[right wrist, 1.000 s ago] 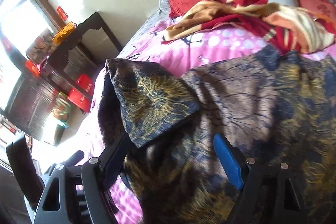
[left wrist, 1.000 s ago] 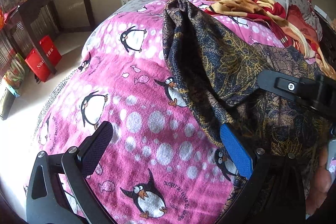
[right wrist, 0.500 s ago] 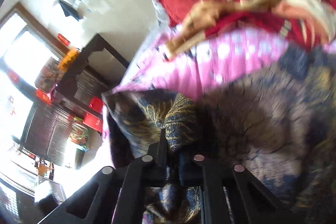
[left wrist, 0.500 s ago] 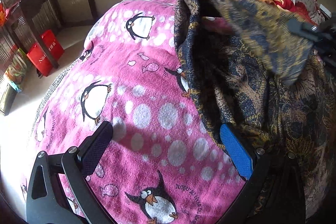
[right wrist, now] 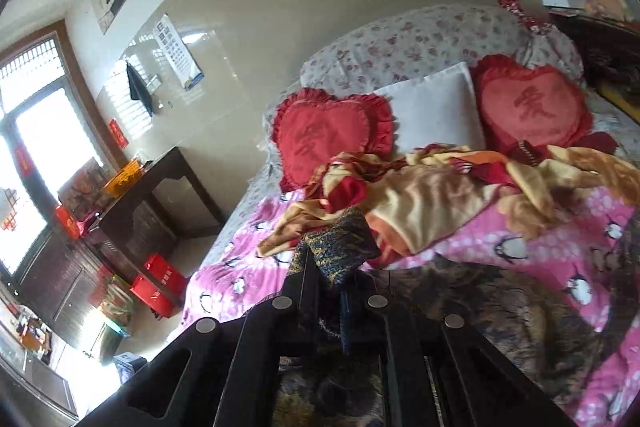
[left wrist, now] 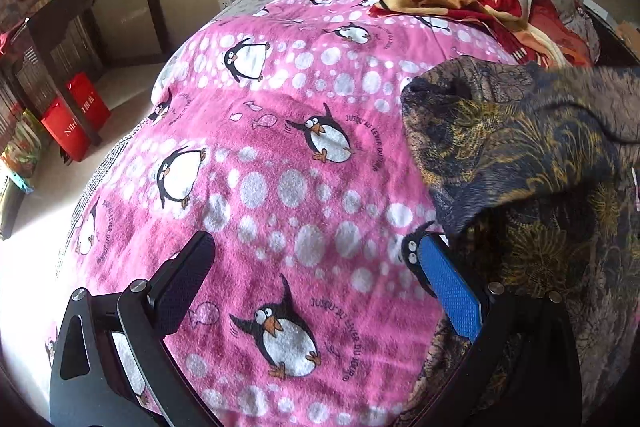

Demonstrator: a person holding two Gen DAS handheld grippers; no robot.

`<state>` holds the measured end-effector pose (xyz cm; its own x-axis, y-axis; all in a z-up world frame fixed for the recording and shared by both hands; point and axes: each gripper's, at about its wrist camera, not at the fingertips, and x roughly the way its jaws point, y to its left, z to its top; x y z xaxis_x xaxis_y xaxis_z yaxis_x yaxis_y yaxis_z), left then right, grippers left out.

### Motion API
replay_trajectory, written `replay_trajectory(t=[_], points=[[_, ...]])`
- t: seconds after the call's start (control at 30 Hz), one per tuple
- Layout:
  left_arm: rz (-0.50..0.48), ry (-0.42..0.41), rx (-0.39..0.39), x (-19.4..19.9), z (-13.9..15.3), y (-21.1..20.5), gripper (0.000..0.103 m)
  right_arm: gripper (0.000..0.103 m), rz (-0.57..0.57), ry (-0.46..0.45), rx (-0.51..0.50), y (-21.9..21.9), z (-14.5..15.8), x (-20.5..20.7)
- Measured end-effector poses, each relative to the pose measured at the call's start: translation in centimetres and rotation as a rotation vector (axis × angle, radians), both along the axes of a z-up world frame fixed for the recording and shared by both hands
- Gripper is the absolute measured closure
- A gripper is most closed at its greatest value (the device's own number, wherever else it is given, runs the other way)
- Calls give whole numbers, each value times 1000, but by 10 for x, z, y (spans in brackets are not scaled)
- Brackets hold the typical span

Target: Fold small clothes

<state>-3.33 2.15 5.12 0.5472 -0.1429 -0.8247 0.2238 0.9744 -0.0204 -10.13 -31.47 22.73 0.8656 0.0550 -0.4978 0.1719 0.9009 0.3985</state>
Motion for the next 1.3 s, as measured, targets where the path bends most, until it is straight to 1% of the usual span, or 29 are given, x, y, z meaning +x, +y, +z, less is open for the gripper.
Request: replay_trajectory(t=[0.1,0.23,0.27,0.33,0.37,0.4,0.43,0.47,0.5,0.57,0.63,0.67,0.77,0.83,0.87,0.97,1.03,1.07,1.13,1.17,1.2,1.23,1.27,1.3], points=[[-22,-7,-11,-8,6,-7,1,96,-67,62,4,-36,-22,-26],[-70,2,-17,-20,8,-18,1,96,-158,197,-20,-74,-69,-58],[-85,4,-18,-24,7,-22,1,96,-179,244,-29,-80,-82,-62],[-116,11,-17,-30,5,-30,1,96,-232,373,-53,-92,-115,-65],[-133,13,-12,-33,4,-34,1,91,-252,436,-95,-94,-127,-62],[-145,12,-5,-35,2,-39,1,81,-258,502,-150,-94,-136,-57],[-155,9,4,-36,0,-43,1,74,-268,559,-210,-92,-144,-55],[-159,7,10,-37,-1,-46,1,65,-278,569,-262,-88,-146,-55],[-159,9,14,-36,-4,-49,1,56,-271,546,-282,-83,-143,-55],[-153,17,10,-32,-8,-54,1,49,-205,468,-274,-64,-129,-47],[-135,16,5,-25,-11,-59,1,48,-106,405,-244,-41,-116,-31],[-125,11,4,-21,-12,-61,1,48,-33,369,-220,-26,-112,-20],[-102,16,13,-11,-18,-63,1,47,177,313,-155,20,-111,16],[-84,33,5,-4,-21,-60,1,47,293,280,-141,54,-114,40],[-76,42,-4,-1,-23,-57,1,47,348,264,-150,73,-116,53],[-57,62,-34,3,-26,-50,1,47,495,263,-184,125,-125,95],[-59,70,-43,3,-28,-48,1,47,570,286,-206,149,-134,119],[-59,69,-43,4,-29,-48,1,47,603,311,-233,162,-142,132],[-59,68,-43,6,-32,-49,1,47,655,366,-296,182,-159,152],[-65,66,-42,7,-32,-49,1,48,676,383,-311,186,-165,159],[-73,58,-44,9,-32,-49,2,67,694,395,-334,191,-174,163],[-81,42,-52,11,-29,-47,6,82,692,399,-356,196,-178,168],[-87,29,-59,13,-26,-45,10,95,683,397,-361,196,-179,174],[-87,21,-68,16,-24,-40,10,96,666,388,-333,193,-177,179]])
